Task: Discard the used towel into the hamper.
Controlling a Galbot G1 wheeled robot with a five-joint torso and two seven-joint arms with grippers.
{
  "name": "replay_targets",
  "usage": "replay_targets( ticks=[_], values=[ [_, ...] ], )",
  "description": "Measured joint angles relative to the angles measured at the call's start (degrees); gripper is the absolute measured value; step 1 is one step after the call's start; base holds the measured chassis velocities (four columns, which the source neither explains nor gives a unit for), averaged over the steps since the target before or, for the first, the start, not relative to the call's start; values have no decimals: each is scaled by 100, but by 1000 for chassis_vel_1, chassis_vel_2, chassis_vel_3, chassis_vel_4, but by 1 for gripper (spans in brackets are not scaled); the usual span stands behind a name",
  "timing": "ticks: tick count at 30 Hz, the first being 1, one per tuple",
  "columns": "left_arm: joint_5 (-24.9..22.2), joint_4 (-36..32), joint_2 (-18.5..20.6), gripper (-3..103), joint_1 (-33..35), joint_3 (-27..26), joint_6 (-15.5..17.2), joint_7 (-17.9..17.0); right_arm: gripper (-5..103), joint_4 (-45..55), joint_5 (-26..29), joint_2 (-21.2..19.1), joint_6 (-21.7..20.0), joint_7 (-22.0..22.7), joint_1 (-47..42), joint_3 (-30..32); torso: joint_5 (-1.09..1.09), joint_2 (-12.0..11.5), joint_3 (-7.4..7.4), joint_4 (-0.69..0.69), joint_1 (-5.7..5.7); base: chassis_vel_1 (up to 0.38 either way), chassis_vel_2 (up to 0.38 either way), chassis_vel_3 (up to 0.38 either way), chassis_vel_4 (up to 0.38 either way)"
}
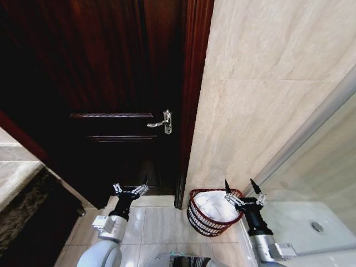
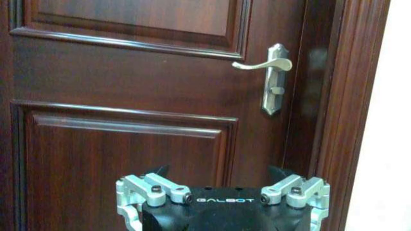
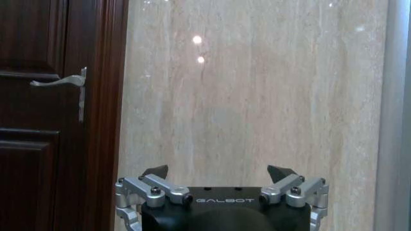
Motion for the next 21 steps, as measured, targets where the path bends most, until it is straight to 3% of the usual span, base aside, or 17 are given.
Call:
replay_targets(
  ticks=[21],
  values=[
    [0,0,0,100,0,0,0,0,100,-2,1,0,0,0,0,0,0,586,323,0,264,0,0,0,0]
  ],
)
